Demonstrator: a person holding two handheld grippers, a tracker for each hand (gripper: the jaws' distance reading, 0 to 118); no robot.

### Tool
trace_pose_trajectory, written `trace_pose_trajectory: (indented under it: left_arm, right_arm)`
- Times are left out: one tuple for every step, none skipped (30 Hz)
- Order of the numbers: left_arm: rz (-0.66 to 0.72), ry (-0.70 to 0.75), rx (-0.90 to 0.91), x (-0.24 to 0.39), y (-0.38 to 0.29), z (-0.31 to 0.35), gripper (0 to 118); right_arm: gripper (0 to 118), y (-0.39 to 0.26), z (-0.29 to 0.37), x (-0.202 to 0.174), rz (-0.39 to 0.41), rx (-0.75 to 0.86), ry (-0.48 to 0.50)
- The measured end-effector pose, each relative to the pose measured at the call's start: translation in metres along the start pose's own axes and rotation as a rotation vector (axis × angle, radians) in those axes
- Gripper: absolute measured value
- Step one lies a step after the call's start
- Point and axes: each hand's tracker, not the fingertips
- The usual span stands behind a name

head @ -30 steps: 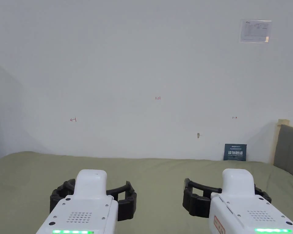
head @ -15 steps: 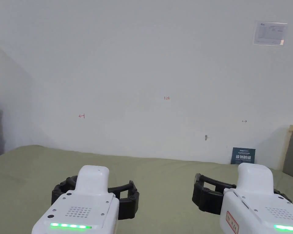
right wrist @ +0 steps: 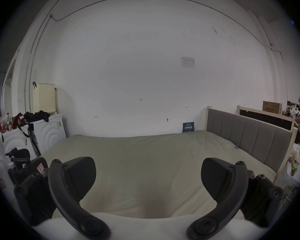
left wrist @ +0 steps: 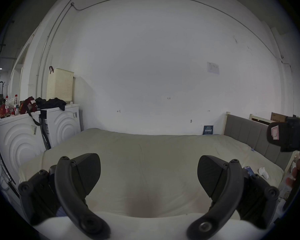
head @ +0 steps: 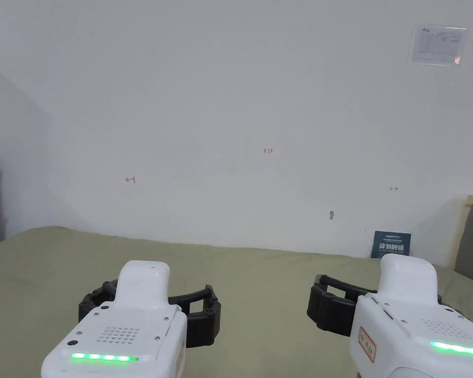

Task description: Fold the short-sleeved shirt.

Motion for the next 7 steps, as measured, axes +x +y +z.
trace_pose_trajectory:
  left_arm:
    - [-0.016,0.003,0.002,0.0020,0.0008,0.0006,114]
    - [-0.035,0.007,0.006,0.0031,0.0011,0.0011,114]
    - [-0.041,0.008,0.008,0.0034,0.0012,0.0014,114]
    - [-0.037,0.006,0.010,0.0028,0.0012,0.0015,114]
    - [-0.029,0.003,0.010,0.0018,0.0015,0.0019,114]
    - [-0.016,0.001,0.011,0.0007,0.0016,0.0020,114]
    - [-0.007,-0.004,0.012,-0.0008,0.0015,0.0022,114]
  right_arm:
    - [118,-0.0003,-0.0005,0.0004,-0.004,-0.017,0.017]
    - [118,0.0001,-0.0009,0.0017,0.007,-0.056,0.037]
    - [118,-0.0003,-0.0005,0.0018,-0.005,-0.038,0.021]
    - [118,-0.0017,-0.0015,0.0009,-0.028,-0.026,-0.007]
    - [118,-0.0020,-0.0037,0.0018,-0.031,-0.031,-0.011]
    - [118,-0.0020,-0.0047,0.0047,-0.047,-0.033,-0.005]
    - [118,-0.0022,-0.0050,0.0081,-0.076,-0.039,0.022]
